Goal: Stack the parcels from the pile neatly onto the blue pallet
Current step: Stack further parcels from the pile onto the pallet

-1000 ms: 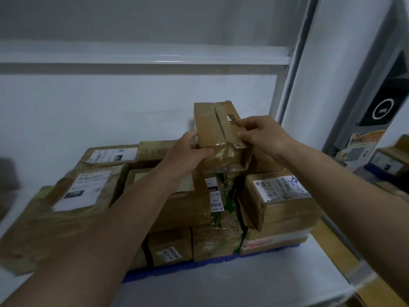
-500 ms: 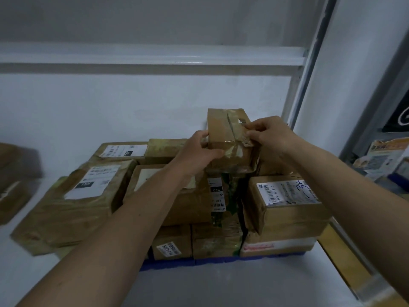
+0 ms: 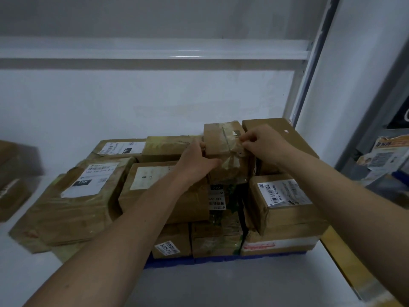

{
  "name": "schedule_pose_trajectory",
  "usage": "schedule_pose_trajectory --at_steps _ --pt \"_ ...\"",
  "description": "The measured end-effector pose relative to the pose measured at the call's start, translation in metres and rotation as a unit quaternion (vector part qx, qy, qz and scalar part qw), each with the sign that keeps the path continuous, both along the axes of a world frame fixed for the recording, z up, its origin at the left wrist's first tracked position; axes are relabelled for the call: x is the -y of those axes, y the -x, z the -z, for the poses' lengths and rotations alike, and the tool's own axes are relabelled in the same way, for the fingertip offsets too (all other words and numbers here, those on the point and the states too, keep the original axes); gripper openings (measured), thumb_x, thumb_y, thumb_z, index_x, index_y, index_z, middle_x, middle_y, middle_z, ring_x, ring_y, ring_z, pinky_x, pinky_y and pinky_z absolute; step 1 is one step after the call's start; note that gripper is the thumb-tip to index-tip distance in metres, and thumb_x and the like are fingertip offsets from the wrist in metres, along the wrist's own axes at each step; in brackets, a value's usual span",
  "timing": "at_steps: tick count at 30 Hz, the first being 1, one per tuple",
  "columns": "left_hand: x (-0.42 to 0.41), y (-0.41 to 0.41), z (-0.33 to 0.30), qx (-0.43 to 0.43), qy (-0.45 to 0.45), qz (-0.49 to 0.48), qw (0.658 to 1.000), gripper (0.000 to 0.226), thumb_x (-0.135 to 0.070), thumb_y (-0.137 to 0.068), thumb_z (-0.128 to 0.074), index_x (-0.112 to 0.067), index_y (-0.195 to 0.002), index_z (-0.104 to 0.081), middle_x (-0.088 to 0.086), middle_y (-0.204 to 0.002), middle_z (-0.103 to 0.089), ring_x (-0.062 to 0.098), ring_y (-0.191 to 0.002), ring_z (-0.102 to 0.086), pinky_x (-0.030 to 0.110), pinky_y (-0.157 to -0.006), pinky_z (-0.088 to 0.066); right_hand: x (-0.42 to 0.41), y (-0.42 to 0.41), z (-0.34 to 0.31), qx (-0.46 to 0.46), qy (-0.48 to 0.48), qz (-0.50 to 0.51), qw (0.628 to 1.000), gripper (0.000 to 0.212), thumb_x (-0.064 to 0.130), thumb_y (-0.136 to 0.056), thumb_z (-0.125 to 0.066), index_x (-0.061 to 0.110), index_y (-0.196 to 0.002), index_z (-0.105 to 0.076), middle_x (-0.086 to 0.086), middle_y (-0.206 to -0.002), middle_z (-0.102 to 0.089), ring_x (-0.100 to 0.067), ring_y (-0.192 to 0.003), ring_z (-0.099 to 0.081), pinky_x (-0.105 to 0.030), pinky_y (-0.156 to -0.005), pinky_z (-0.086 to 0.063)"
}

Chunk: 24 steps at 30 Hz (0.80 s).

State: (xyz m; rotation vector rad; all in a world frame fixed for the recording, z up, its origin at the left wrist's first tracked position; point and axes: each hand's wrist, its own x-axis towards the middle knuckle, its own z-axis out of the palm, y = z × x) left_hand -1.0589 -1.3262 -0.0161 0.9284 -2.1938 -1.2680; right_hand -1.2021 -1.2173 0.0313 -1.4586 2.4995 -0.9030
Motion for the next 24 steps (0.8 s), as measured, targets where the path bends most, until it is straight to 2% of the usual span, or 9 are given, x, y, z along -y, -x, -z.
schedule_pose_trajectory --at_steps 2,4,7,11,14,18,21,24 --pt "0.0 0.003 0.002 0.019 0.036 -0.007 0.999 0.065 -0.027 -0.079 -0.076 -0.015 -0.133 -0.041 0.002 -0.128 -0.054 0.016 -0.106 -0.054 0.021 -0.071 -0.045 0.002 -0.002 0.002 -0.035 -0.027 0.0 0.999 0.025 0.008 -0.093 -0.051 0.005 -0.112 -0.069 -0.01 -0.115 -0.066 -0.017 -0.086 -0.055 -0.026 -0.075 -0.044" --pt "-0.003 0.007 0.003 0.038 0.081 -0.006 0.996 0.074 -0.027 -0.079 -0.075 -0.015 -0.141 -0.036 0.004 -0.138 -0.049 0.021 -0.12 -0.05 0.029 -0.088 -0.046 0.004 -0.003 0.005 -0.072 -0.047 -0.004 0.996 0.026 0.002 -0.092 -0.047 -0.001 -0.103 -0.071 -0.015 -0.107 -0.068 -0.023 -0.079 -0.059 -0.028 -0.068 -0.047" --pt "-0.007 0.009 0.005 0.063 0.148 -0.006 0.987 0.075 -0.026 -0.081 -0.074 -0.015 -0.144 -0.036 0.003 -0.144 -0.043 0.023 -0.131 -0.04 0.035 -0.101 -0.038 0.005 -0.005 0.011 -0.109 -0.062 -0.007 0.992 0.028 -0.002 -0.091 -0.044 -0.001 -0.101 -0.07 -0.016 -0.103 -0.068 -0.025 -0.079 -0.061 -0.029 -0.066 -0.047" --pt "-0.008 0.011 0.008 0.09 0.191 0.0 0.977 0.064 -0.023 -0.083 -0.072 -0.014 -0.14 -0.044 0.008 -0.14 -0.046 0.025 -0.127 -0.043 0.034 -0.099 -0.038 0.007 -0.007 0.02 -0.149 -0.086 -0.025 0.985 0.028 -0.002 -0.091 -0.045 0.004 -0.102 -0.07 -0.012 -0.106 -0.065 -0.023 -0.089 -0.062 -0.027 -0.074 -0.051" --pt "-0.008 0.013 0.01 0.112 0.211 -0.013 0.971 0.062 -0.028 -0.083 -0.071 -0.015 -0.138 -0.046 0.01 -0.135 -0.045 0.027 -0.123 -0.044 0.034 -0.096 -0.038 0.008 -0.009 0.023 -0.167 -0.098 -0.033 0.98 0.026 -0.002 -0.091 -0.045 0.004 -0.099 -0.069 -0.01 -0.104 -0.064 -0.021 -0.088 -0.062 -0.025 -0.073 -0.051" --pt "-0.01 0.018 0.009 0.16 0.305 -0.028 0.938 0.056 -0.036 -0.081 -0.07 -0.021 -0.132 -0.052 0.008 -0.133 -0.042 0.028 -0.126 -0.035 0.038 -0.101 -0.035 0.01 -0.01 0.023 -0.182 -0.104 -0.047 0.977 0.026 -0.004 -0.09 -0.044 0.004 -0.098 -0.068 -0.01 -0.105 -0.064 -0.021 -0.088 -0.063 -0.026 -0.076 -0.053" --pt "-0.011 0.02 0.006 0.166 0.322 0.005 0.932 0.046 -0.03 -0.082 -0.07 -0.025 -0.125 -0.056 0.002 -0.129 -0.051 0.024 -0.119 -0.045 0.037 -0.095 -0.04 0.009 -0.011 0.024 -0.192 -0.112 -0.056 0.973 0.026 -0.003 -0.091 -0.043 0.004 -0.1 -0.066 -0.01 -0.108 -0.064 -0.02 -0.09 -0.063 -0.025 -0.078 -0.053" --pt "-0.009 0.018 0.006 0.189 0.311 0.027 0.931 0.068 -0.021 -0.078 -0.075 -0.025 -0.138 -0.044 -0.001 -0.14 -0.044 0.023 -0.126 -0.044 0.038 -0.096 -0.041 0.008 -0.011 0.025 -0.191 -0.11 -0.063 0.973 0.025 -0.001 -0.092 -0.043 0.005 -0.101 -0.065 -0.01 -0.108 -0.064 -0.019 -0.09 -0.063 -0.026 -0.078 -0.053"
